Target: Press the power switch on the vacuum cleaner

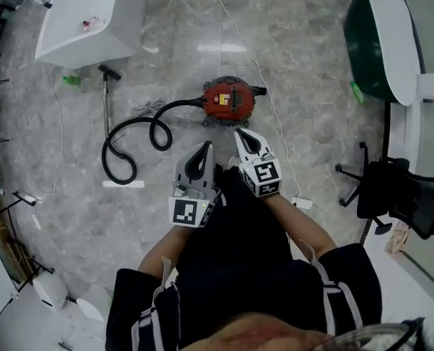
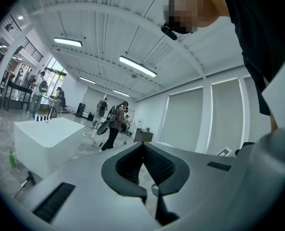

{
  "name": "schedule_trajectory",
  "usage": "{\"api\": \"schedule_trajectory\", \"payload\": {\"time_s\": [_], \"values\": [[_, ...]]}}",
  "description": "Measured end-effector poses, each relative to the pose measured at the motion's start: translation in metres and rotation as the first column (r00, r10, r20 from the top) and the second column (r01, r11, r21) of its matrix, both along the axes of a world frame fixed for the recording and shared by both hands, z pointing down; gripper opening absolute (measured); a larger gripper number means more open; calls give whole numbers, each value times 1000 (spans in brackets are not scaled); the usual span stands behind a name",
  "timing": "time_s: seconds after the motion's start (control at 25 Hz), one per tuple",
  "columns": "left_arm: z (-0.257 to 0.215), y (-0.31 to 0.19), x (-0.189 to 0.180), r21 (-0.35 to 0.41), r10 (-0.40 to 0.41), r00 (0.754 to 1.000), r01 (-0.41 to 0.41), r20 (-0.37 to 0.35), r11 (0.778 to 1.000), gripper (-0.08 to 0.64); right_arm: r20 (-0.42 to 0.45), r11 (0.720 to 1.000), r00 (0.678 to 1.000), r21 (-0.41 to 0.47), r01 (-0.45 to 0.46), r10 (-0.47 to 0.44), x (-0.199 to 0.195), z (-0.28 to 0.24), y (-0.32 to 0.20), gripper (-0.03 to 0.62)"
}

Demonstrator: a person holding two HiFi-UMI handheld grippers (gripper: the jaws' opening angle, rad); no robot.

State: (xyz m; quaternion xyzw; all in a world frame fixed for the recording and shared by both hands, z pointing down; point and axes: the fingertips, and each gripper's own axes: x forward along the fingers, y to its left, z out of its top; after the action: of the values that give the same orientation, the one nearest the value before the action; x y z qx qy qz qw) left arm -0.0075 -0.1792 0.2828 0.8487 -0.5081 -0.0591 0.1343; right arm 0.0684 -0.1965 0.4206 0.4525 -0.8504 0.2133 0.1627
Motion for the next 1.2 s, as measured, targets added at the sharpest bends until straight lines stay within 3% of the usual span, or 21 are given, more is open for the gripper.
{"api": "schedule_trajectory", "payload": {"time_s": [0.28,0.56,0.68,0.88,1.2], "values": [[-26,2,11,13,-10,1000,9,11,1000,18,68,983,998,184,-8,-4,8,-104,20,17],[-56,8,48,116,66,998,-67,12,991,18,65,932,998,361,-30,8,29,-180,19,17],[-56,13,45,127,64,998,-66,22,990,18,89,927,996,375,-13,-22,15,-183,26,17],[-59,18,44,152,50,998,-56,45,987,18,93,926,996,376,-41,6,27,-184,24,17],[-79,18,35,177,-32,999,31,4,984,18,72,904,997,428,-21,-11,32,-204,29,17]]}}
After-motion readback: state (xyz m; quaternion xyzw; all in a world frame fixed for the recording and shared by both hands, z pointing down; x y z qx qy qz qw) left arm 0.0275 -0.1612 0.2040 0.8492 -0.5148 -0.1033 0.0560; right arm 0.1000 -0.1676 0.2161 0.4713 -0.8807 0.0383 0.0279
